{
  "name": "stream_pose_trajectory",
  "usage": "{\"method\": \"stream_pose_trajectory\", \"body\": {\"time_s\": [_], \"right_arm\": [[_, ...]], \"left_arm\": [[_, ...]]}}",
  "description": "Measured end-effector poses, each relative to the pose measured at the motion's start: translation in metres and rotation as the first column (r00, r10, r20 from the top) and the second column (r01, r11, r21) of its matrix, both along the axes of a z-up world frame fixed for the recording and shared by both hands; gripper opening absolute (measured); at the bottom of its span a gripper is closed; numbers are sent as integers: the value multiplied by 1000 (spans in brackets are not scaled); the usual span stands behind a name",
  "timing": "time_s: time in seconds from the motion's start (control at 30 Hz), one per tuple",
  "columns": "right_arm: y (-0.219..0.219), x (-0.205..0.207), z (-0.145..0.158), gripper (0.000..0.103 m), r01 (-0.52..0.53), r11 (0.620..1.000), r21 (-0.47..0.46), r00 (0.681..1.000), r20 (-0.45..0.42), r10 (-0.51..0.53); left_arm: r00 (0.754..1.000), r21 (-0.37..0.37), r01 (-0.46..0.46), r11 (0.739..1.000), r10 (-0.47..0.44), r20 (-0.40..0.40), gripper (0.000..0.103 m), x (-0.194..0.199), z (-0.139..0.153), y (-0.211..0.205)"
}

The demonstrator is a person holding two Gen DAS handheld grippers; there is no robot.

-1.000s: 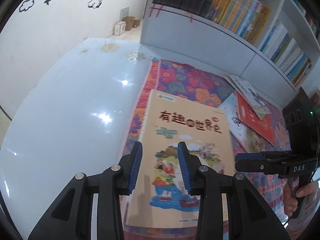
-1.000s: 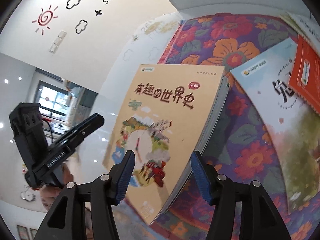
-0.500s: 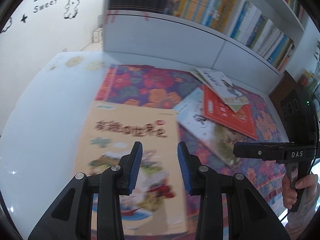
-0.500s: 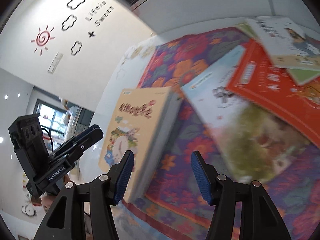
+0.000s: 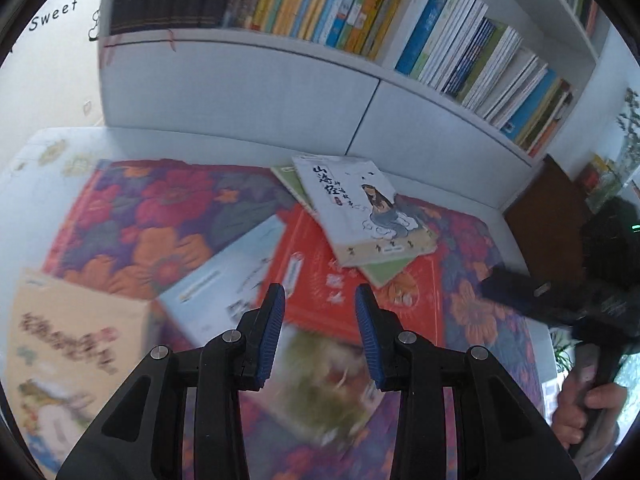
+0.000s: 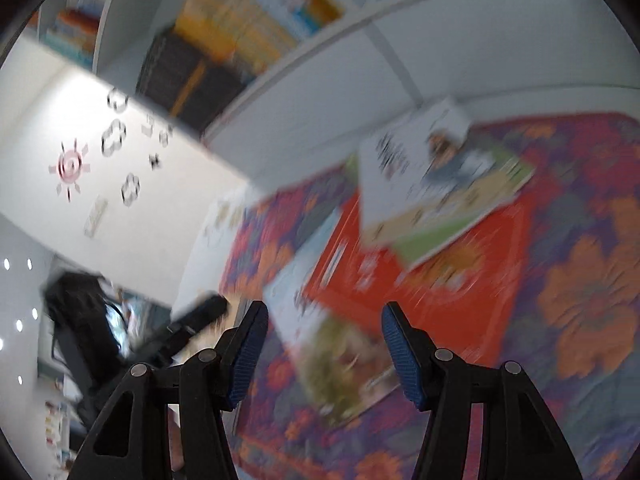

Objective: Organize books

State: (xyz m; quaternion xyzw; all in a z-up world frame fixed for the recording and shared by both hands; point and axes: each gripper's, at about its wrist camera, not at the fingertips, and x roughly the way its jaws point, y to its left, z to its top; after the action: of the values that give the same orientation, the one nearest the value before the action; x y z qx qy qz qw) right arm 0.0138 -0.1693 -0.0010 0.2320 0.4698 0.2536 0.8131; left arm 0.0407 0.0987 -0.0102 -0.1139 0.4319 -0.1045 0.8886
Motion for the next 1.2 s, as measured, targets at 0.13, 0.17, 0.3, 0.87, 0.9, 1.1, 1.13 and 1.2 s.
{"method": "stream_pose_trajectory", "body": {"time_s": [0.13, 0.17, 0.3, 0.87, 0.9, 1.1, 1.13, 1.2], "right_arm": [[-43, 25, 3, 57, 112, 994, 0, 992, 63, -112], [-48, 31, -1, 57, 124, 992, -13, 990, 69, -123], [-62, 60, -19, 57, 158, 986, -45, 981, 123, -151], [-33, 110, -88, 49, 236, 908, -345, 948, 288, -136], [-37, 110, -87, 49, 235, 917, -321, 947, 288, -142], [-32, 105, -86, 49, 184, 934, -308, 952, 293, -91], [-32, 105, -86, 50, 178, 936, -303, 952, 292, -86], [-33, 105, -86, 50, 176, 939, -296, 953, 289, -88]], "left_arm": [[999, -44, -41, 998, 40, -15, 34, 30, -23, -17], [999, -52, -49, 997, 49, -10, 34, 36, -28, -21], [996, -44, -84, 996, 84, 1, 34, 65, -50, -35], [997, 5, -31, 999, 31, 64, 36, 87, -94, -56], [997, 5, -32, 999, 31, 65, 36, 87, -93, -56], [998, -31, 3, 1000, -1, 64, 36, 87, -94, -56], [998, -34, 8, 999, -6, 65, 36, 88, -94, -57], [998, -31, 16, 999, -14, 67, 36, 88, -94, -59]]}}
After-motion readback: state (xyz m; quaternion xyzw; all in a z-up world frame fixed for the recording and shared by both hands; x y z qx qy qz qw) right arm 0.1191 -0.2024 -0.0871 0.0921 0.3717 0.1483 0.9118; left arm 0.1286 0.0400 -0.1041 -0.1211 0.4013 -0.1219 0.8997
